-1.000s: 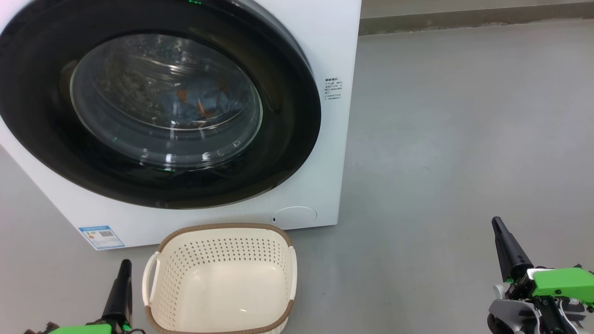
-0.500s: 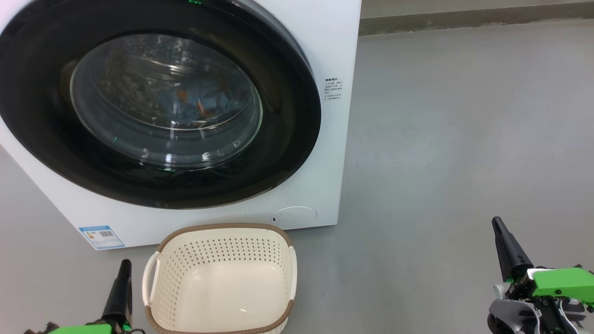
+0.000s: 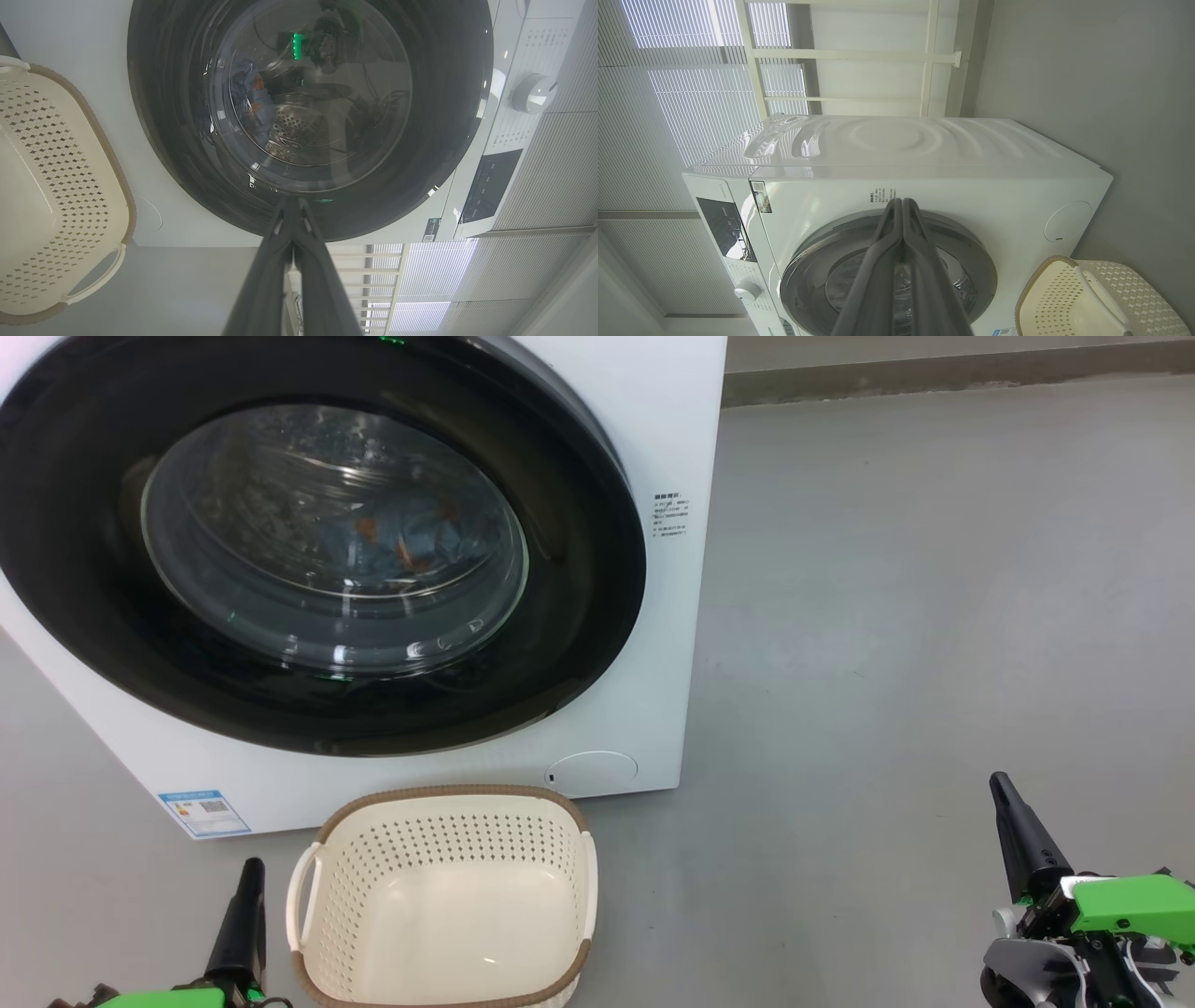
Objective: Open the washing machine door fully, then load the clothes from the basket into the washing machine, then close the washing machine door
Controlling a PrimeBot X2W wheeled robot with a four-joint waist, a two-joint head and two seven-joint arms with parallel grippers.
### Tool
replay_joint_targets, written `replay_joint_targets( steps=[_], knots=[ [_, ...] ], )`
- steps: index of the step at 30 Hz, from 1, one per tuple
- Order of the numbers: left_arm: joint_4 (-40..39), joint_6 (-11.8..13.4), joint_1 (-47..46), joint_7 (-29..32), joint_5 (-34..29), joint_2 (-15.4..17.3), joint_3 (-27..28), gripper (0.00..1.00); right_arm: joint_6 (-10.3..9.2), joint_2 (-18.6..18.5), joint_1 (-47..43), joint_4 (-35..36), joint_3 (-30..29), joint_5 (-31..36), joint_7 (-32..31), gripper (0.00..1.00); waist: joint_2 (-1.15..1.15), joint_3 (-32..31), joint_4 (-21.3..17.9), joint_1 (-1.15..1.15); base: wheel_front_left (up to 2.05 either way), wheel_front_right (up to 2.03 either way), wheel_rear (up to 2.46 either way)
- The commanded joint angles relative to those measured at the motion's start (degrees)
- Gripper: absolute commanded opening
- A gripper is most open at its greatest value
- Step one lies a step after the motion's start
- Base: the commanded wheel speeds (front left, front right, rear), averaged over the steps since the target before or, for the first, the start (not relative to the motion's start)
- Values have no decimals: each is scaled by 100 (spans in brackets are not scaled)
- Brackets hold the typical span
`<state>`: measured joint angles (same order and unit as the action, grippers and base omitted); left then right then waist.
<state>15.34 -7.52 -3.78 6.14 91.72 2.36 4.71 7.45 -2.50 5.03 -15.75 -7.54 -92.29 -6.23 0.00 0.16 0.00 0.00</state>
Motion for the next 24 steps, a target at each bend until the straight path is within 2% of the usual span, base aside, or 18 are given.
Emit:
replay_joint_targets(
  steps=[1, 24],
  knots=[
    [-128, 3, -244, 40, 39, 53, 187, 0, 3, -41, 119, 170, 100, 15, -27, 0, 0, 0, 0, 0, 0, 0, 0],
    [-128, 3, -244, 40, 39, 53, 188, 0, 3, -40, 119, 170, 98, 16, -28, 0, 0, 0, 0, 0, 0, 0, 0]
  ],
)
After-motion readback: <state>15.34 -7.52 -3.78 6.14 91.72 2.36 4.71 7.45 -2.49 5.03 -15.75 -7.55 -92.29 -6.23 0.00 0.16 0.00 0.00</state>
